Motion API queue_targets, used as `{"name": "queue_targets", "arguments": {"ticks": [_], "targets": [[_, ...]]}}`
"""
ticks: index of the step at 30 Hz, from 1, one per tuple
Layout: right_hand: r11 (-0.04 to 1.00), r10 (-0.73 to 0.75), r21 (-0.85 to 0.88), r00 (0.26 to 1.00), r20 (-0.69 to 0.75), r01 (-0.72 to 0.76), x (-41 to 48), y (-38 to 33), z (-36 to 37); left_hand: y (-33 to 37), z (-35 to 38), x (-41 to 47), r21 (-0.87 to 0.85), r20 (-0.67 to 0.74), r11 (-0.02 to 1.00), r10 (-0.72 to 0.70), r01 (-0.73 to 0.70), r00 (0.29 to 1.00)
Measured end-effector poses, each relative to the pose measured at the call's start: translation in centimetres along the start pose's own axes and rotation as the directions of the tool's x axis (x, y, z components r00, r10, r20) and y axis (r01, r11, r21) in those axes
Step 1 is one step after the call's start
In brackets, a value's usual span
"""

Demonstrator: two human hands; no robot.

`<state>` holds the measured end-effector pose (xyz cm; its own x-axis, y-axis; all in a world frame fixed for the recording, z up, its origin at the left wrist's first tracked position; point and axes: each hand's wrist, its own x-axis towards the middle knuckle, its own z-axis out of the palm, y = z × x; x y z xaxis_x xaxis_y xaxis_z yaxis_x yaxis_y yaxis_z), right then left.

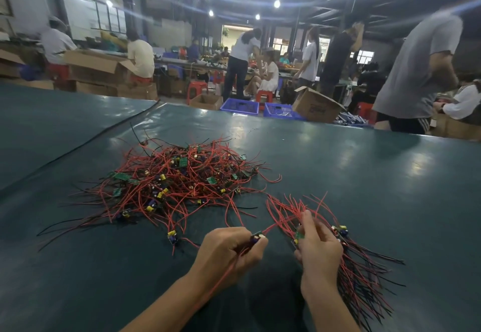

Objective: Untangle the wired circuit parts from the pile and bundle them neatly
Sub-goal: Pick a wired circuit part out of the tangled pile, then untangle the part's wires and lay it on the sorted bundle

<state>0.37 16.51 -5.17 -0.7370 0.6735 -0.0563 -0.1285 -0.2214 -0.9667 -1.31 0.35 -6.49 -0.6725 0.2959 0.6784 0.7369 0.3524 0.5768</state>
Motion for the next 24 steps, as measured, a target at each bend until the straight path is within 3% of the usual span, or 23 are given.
{"name": "queue_targets", "arguments": {"ticks": [3,7,9,12,16,18,20,22,24], "targets": [[0.994,-0.068,-0.076,0.983,0.172,0.082,-1.2,0.0,0.5,-0.4,-0.2,0.1,0.141,-0.054,0.985,0.112,-0.104,0.992],[0.946,-0.096,-0.219,0.850,0.518,0.240,-3.3,0.2,1.4,-1.1,-0.4,0.0,0.256,0.017,0.953,0.160,-0.159,0.987],[0.892,-0.159,-0.290,0.842,0.515,0.346,-3.5,0.5,1.4,-1.2,-0.5,-0.1,0.253,0.099,0.953,0.144,-0.165,0.985],[0.888,-0.204,-0.291,0.870,0.448,0.357,-3.3,0.7,1.3,-1.2,-0.8,-0.3,0.266,0.180,0.952,0.107,-0.153,0.978],[0.886,-0.250,-0.293,0.903,0.348,0.358,-2.8,0.2,1.0,-1.1,-1.6,0.2,0.406,0.164,0.906,0.062,-0.124,0.985],[0.806,-0.375,-0.354,0.872,0.316,0.475,-2.5,0.0,0.7,-1.5,-2.5,0.8,0.483,0.056,0.872,0.061,-0.081,0.997],[0.642,-0.469,-0.508,0.818,0.332,0.574,-2.2,0.0,0.2,-2.4,-3.6,1.2,0.565,-0.058,0.825,0.016,0.020,0.998],[0.471,-0.483,-0.669,0.802,0.351,0.576,-2.1,0.0,-0.2,-3.5,-4.7,1.5,0.625,-0.154,0.765,-0.074,0.155,0.985],[0.371,-0.440,-0.765,0.825,0.353,0.526,-1.8,0.3,-0.6,-4.6,-5.7,1.5,0.631,-0.196,0.718,-0.219,0.294,0.956]]}}
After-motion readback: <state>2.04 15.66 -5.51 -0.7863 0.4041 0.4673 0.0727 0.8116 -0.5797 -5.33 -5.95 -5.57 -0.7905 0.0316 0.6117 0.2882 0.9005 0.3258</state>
